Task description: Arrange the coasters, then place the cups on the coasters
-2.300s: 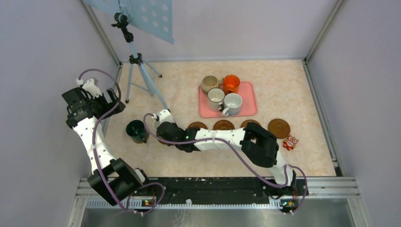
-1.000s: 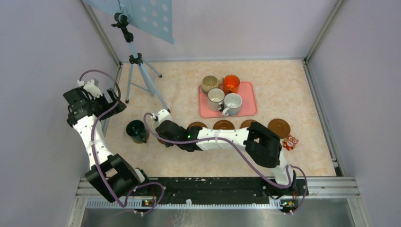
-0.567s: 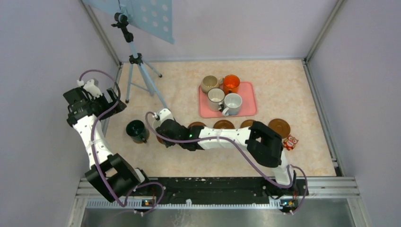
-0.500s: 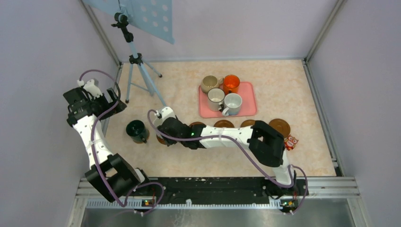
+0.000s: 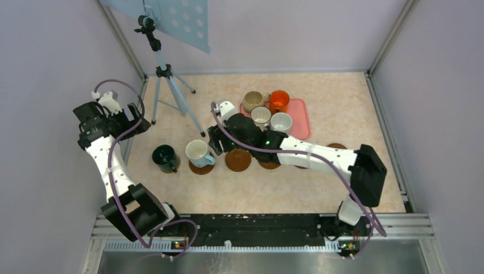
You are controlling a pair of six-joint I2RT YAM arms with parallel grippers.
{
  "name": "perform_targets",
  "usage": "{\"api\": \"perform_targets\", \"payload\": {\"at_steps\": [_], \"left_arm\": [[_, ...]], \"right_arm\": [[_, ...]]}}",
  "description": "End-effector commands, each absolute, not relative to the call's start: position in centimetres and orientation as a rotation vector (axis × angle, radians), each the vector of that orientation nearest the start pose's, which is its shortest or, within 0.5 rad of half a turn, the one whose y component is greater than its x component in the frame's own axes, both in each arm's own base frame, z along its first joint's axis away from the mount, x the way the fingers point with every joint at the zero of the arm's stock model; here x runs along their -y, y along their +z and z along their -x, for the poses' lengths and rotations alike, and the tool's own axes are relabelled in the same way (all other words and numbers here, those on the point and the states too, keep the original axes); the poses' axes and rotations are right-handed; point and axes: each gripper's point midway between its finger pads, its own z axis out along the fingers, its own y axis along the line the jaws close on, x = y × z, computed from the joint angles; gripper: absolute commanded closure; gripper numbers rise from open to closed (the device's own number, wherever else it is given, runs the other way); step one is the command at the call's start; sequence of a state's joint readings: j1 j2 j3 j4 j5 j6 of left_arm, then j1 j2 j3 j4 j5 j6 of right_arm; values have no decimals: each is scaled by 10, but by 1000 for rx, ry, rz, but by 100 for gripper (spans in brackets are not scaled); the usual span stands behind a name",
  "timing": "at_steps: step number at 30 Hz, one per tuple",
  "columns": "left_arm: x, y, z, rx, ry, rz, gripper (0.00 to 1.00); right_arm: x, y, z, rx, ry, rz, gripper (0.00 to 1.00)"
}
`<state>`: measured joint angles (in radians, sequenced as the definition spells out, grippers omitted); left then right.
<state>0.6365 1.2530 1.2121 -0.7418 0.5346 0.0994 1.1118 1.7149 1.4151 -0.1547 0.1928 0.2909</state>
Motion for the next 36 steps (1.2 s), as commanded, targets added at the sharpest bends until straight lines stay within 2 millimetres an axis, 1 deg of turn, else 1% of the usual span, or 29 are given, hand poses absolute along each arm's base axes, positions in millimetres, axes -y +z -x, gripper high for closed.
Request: {"api": "perform_targets", "payload": {"at_steps": [1, 3, 5, 7, 9, 12, 15, 19, 22, 24, 32, 36], "left_arm": [[-118, 239, -310, -2172, -223, 305, 1], [-118, 239, -309, -2174, -223, 304, 1], [-118, 239, -309, -2175, -217, 300, 1], [-117, 240, -308, -2174, -214, 304, 1], [-117, 243, -307, -2166, -209, 307, 1], [-117, 245, -305, -2160, -203, 314, 1], [-117, 248, -304, -2154, -190, 314, 1], [-117, 250, -303, -2148, -182, 313, 1], [-118, 250, -303, -2148, -179, 313, 1], [-118, 248, -302, -2152, -177, 317, 1], [-117, 245, -302, -2154, -186, 323, 1], [-117, 245, -301, -2155, -180, 322, 1]], "right_arm": [[-435, 235, -239, -1882, 750, 791, 39], [-432, 225, -233, -1874, 754, 845, 40], [-431, 214, -234, -1886, 727, 862, 42], [-431, 202, -243, -1919, 663, 845, 48], [-433, 189, -255, -1962, 589, 824, 57], [-441, 176, -266, -1991, 538, 807, 68], [-449, 166, -269, -2004, 542, 810, 71], [-456, 152, -265, -2037, 565, 836, 70], [-460, 147, -260, -2049, 589, 849, 64], [-463, 145, -258, -2050, 595, 858, 59], [-470, 138, -253, -2071, 616, 880, 53], [-472, 137, -249, -2074, 637, 899, 47]]}}
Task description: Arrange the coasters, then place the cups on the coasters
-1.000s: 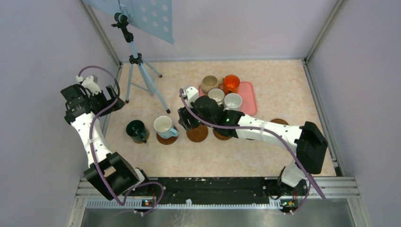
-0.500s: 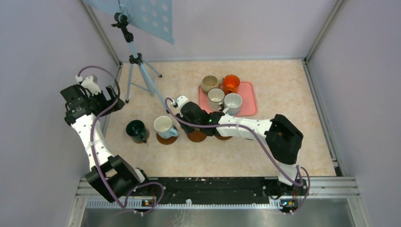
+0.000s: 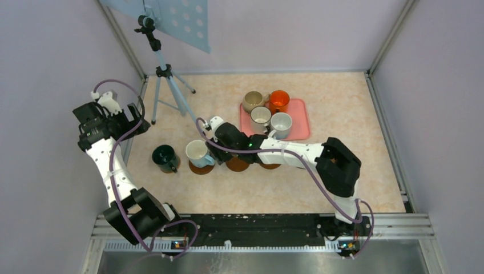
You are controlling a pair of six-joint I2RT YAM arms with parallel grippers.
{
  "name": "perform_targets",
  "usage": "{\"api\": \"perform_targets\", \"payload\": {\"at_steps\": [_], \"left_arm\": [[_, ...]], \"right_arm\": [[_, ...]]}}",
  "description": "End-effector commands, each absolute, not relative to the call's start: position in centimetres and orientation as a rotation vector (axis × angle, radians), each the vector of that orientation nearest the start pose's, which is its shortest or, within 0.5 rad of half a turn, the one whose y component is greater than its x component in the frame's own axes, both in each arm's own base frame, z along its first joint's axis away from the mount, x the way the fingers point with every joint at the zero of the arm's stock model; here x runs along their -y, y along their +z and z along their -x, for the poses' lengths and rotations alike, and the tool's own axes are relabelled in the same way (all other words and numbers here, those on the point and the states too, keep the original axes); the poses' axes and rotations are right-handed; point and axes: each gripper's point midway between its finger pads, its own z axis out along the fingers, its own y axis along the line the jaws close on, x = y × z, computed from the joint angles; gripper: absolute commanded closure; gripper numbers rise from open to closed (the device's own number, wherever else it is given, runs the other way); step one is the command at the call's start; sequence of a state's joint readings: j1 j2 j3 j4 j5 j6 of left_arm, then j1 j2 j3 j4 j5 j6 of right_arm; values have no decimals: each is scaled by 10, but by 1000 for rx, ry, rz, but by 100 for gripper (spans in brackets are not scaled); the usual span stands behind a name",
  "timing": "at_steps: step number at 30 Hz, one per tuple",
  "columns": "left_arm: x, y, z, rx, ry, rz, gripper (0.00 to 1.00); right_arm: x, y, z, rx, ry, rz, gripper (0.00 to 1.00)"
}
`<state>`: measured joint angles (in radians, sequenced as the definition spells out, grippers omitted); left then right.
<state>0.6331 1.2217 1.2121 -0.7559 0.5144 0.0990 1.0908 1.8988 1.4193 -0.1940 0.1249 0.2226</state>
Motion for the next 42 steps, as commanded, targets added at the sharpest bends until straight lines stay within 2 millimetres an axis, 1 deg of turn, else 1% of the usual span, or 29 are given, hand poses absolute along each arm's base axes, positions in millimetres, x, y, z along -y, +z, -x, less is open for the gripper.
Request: {"api": "perform_targets", "payload": {"at_steps": [1, 12, 17, 20, 22, 25, 28, 29, 33, 37, 39, 42], "left_arm": [[-117, 244, -301, -2155, -179, 323, 1], [-116, 243, -300, -2157, -183, 326, 1], [-116, 243, -300, -2159, -180, 323, 1], [-116, 243, -301, -2158, -182, 319, 1], [-117, 244, -301, -2156, -182, 318, 1], [-117, 245, -302, -2156, -184, 313, 1], [-116, 247, -302, -2152, -182, 307, 1], [-116, 247, -302, -2151, -184, 305, 1], [-114, 246, -301, -2153, -191, 302, 1], [-113, 245, -301, -2155, -198, 295, 1], [-112, 245, -301, -2155, -203, 292, 1], [-113, 244, -301, -2157, -204, 294, 1]], "right_arm": [[-473, 137, -247, -2074, 640, 905, 46], [-480, 139, -232, -2063, 680, 940, 28], [-476, 139, -236, -2070, 653, 927, 26], [-463, 145, -246, -2074, 623, 900, 26], [-449, 152, -256, -2066, 602, 878, 27], [-430, 170, -266, -2043, 591, 833, 27], [-409, 193, -274, -2022, 597, 758, 27], [-397, 206, -280, -2011, 603, 717, 27], [-356, 229, -304, -2029, 616, 617, 27], [-305, 240, -336, -2037, 603, 606, 27], [-279, 239, -351, -2045, 588, 596, 29], [-243, 233, -373, -2080, 533, 540, 32]]}}
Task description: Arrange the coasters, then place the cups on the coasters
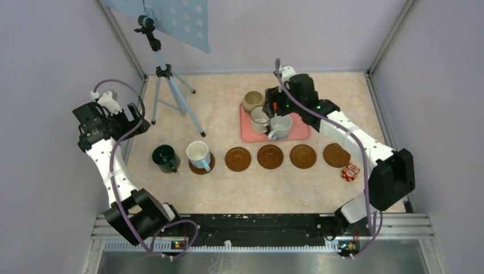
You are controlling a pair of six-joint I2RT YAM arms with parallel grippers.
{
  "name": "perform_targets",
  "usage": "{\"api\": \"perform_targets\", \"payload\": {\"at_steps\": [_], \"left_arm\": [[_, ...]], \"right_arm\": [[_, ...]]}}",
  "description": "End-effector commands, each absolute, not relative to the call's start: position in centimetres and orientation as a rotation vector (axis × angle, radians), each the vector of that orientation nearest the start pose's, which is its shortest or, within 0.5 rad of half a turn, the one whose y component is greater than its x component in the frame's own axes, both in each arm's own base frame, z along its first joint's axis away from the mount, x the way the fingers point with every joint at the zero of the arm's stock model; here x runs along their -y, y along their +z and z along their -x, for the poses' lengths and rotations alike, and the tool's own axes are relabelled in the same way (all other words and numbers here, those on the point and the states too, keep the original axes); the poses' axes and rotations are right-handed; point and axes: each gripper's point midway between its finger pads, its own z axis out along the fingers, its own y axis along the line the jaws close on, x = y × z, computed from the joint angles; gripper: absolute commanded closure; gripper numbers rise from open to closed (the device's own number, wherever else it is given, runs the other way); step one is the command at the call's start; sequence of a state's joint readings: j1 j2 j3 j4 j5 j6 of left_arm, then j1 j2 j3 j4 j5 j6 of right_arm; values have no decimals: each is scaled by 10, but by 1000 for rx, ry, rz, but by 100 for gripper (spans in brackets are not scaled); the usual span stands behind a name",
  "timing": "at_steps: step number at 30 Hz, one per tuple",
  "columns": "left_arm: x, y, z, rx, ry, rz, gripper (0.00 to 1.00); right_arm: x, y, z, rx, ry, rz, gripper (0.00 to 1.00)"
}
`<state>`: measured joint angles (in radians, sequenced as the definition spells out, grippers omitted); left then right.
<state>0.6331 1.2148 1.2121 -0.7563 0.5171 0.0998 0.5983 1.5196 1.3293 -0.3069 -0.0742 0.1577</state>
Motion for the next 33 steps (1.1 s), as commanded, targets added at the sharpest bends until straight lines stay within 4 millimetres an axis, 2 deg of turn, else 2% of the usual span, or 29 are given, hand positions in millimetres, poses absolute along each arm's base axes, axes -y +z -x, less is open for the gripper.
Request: {"api": "perform_targets", "payload": {"at_steps": [1, 4, 7, 13, 20, 27, 33], "left_arm": [[-113, 244, -302, -2158, -206, 294, 1], [-113, 245, -302, -2157, -203, 296, 1], [-114, 245, -303, -2158, -202, 298, 1], [-116, 247, -303, -2156, -187, 301, 1], [-119, 247, -300, -2160, -154, 306, 1], [-119, 244, -299, -2165, -153, 316, 1], [-122, 243, -299, -2166, -143, 327, 1]], "right_arm": [[-233, 230, -381, -2097, 507, 512, 34], [-206, 217, -402, -2155, 404, 412, 40], [-198, 201, -415, -2214, 330, 344, 47], [-198, 174, -436, -2260, 279, 298, 51], [-204, 161, -457, -2254, 264, 247, 55], [-208, 146, -469, -2278, 259, 217, 55], [-212, 132, -471, -2316, 275, 180, 54]]}}
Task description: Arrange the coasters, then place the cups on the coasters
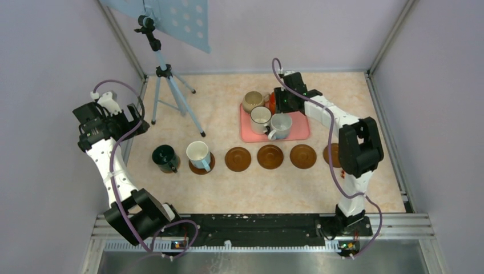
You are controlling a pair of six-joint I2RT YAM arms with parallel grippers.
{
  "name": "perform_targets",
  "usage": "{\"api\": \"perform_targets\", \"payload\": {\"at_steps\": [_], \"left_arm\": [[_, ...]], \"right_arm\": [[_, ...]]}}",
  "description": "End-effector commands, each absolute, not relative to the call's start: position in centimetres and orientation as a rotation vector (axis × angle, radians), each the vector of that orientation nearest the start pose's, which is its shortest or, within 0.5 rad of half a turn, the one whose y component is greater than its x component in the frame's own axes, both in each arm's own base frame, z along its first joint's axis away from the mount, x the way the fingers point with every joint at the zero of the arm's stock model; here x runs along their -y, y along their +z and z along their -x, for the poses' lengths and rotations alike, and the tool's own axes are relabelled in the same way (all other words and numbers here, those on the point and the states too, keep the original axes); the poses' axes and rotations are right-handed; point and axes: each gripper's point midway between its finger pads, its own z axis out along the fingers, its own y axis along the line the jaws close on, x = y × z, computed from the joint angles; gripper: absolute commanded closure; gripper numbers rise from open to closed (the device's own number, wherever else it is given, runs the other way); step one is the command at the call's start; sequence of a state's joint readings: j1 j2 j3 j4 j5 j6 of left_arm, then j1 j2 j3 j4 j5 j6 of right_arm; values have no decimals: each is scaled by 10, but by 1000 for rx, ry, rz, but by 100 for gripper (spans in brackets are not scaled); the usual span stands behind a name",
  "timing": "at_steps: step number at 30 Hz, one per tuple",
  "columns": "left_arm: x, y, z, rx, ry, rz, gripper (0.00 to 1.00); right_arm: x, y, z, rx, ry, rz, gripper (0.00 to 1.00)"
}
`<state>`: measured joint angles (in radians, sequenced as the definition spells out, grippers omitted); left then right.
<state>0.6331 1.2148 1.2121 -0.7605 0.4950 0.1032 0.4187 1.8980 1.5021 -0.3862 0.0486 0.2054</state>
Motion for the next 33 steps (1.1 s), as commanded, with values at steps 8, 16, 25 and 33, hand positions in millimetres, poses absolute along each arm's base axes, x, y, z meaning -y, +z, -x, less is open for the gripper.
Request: {"api": "perform_targets", "payload": {"at_steps": [8, 16, 25, 33], "left_arm": [[-122, 241, -297, -2170, -130, 330, 1], [-124, 240, -298, -2173, -126, 331, 1], [-124, 240, -302, -2168, -143, 336, 1], [-127, 241, -302, -2172, -127, 341, 1]], "right_arm": [[-206, 109, -476, -2362, 220, 159, 54], [-174, 111, -480, -2378, 172, 129, 67], [-155, 105, -483, -2381, 146, 204, 67], [-175, 84, -491, -2381, 226, 473, 67]]}}
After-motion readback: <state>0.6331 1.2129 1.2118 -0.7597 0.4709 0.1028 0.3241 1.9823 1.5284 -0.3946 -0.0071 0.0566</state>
